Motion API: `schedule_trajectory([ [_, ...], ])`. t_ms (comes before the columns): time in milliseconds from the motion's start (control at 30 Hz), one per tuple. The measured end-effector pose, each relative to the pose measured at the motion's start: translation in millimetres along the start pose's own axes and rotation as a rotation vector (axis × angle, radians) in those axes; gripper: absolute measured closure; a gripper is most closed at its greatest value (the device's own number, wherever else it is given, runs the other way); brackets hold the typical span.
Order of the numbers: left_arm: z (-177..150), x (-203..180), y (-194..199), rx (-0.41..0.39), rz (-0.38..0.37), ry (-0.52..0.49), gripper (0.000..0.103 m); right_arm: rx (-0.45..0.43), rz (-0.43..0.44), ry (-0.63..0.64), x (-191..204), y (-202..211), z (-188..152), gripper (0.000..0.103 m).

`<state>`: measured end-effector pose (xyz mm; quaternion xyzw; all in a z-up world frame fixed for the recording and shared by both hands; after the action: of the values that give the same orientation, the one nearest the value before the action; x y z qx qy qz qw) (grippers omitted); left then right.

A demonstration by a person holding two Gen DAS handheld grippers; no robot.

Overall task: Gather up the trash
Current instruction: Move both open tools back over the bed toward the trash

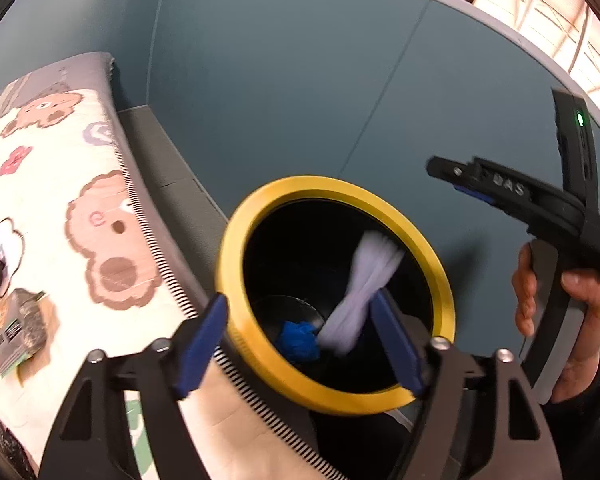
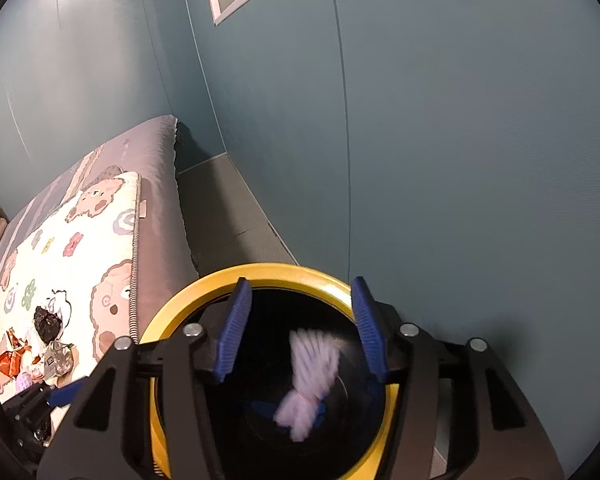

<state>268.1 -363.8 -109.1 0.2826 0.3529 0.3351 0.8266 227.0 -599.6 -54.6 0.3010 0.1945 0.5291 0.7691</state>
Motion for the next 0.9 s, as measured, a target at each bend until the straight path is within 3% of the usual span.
schedule_trajectory([
  [367,1.5,47.8,57.2,-0.109,0.128,0.036,0.013,-0.023,0.127,0.025,42.5,32.5,-17.7,0.045],
  [900,-10.6,155.7,165.0,-0.244,0.295,0.164,0.008,-0.052,0.349,0.214,177.8,87.3,-27.9,0.037],
])
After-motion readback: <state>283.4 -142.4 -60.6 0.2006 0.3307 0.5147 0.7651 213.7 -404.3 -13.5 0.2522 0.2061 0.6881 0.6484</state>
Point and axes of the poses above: each gripper's, at about its wrist camera, not at the fingertips, and y roughly against the way its jaws point, x to its left, z to its top, the point moved 4 cm from there along -y, roughly the way its jaws point, and after that the axes turned 8 degrees about y, right-handed, at the moved point
